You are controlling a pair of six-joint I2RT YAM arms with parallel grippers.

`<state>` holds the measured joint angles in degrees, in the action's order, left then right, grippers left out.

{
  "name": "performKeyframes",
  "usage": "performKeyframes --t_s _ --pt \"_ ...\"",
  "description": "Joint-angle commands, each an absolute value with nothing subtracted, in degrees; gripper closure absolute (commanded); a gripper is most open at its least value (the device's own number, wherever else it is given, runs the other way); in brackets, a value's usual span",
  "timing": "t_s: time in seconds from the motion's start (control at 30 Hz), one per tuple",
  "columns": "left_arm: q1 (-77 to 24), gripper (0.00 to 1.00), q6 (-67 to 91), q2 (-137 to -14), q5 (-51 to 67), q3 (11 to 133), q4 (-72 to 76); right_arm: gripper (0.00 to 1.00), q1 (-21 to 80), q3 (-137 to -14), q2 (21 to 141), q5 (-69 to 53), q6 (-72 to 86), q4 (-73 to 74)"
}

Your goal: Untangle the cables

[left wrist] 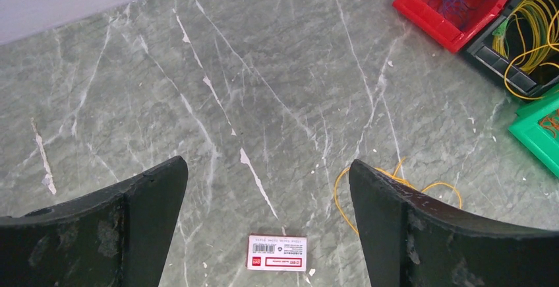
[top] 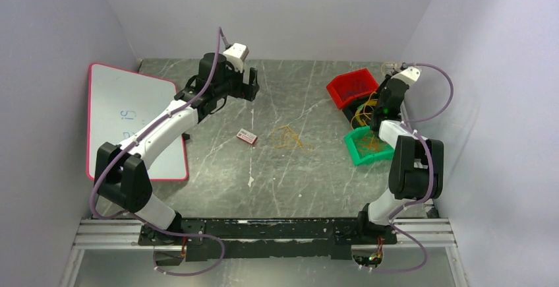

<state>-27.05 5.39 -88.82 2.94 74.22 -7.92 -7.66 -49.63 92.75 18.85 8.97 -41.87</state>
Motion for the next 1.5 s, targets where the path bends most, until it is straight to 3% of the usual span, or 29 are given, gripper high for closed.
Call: performKeyframes --t_s 0.0,0.27,0.8,1.17,1.47 --pt "-26.59 0.04 5.47 -87.54 1.6 73.56 -6.5 1.0 -8.17 -50.29 92.34 23.71 12.6 -39.14" --pt "-26.63 0.04 5.36 -87.71 1.29 73.81 -7.19 1.0 -8.18 -54.57 93.13 25.32 16.09 -23.19" --pt "-26.38 0.05 4.91 -89.19 3.53 74.27 -8.43 1.0 -8.51 -64.12 91.08 23.66 12.37 -35.62" --pt "-25.97 0.05 4.58 -89.25 3.66 74.09 -8.51 1.0 -9.49 -56.02 98.5 19.21 2.93 -64.85" --pt "-25.57 0.06 4.63 -89.47 3.97 74.09 -8.49 1.0 -9.49 -48.23 96.17 18.54 2.51 -64.13"
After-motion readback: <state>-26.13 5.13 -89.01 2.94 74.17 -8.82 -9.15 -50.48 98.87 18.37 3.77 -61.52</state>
